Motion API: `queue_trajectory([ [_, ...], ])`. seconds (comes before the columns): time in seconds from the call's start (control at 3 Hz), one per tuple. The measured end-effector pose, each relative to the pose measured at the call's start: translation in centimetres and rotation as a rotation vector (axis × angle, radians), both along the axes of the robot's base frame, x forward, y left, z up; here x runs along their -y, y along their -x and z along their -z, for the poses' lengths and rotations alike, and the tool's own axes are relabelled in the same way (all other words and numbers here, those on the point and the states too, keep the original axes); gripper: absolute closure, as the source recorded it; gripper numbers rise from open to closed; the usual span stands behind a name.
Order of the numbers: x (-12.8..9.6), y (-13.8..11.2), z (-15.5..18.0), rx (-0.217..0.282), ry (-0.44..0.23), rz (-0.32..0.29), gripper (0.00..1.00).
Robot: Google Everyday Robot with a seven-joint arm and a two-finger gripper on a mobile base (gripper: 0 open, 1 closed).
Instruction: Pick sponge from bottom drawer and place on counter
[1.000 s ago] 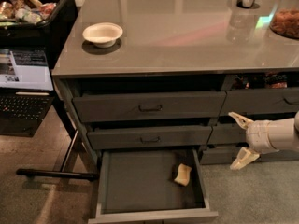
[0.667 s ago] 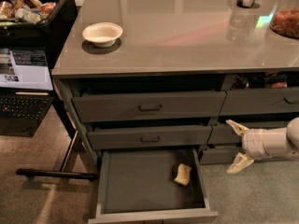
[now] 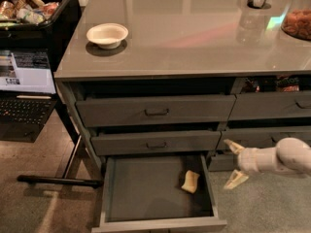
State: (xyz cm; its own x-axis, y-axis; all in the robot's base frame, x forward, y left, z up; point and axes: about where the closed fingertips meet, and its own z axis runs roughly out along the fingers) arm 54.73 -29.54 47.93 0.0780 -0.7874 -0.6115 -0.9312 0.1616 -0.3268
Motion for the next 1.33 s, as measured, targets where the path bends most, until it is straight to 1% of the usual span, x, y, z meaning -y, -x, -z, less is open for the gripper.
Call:
queue_trajectory([
  [0.33,-1.2,-0.2,5.0,-0.056,0.043,0.009,0.00],
  [0.67,-1.2,-0.2,5.0,-0.056,0.043,0.009,0.00],
  [1.0,-1.6,-0.3,6.0,-0.058,0.029,-0.012,0.00],
  [1.33,-3.6,-1.6,10.6,-0.095,-0.013,-0.043,0.00],
])
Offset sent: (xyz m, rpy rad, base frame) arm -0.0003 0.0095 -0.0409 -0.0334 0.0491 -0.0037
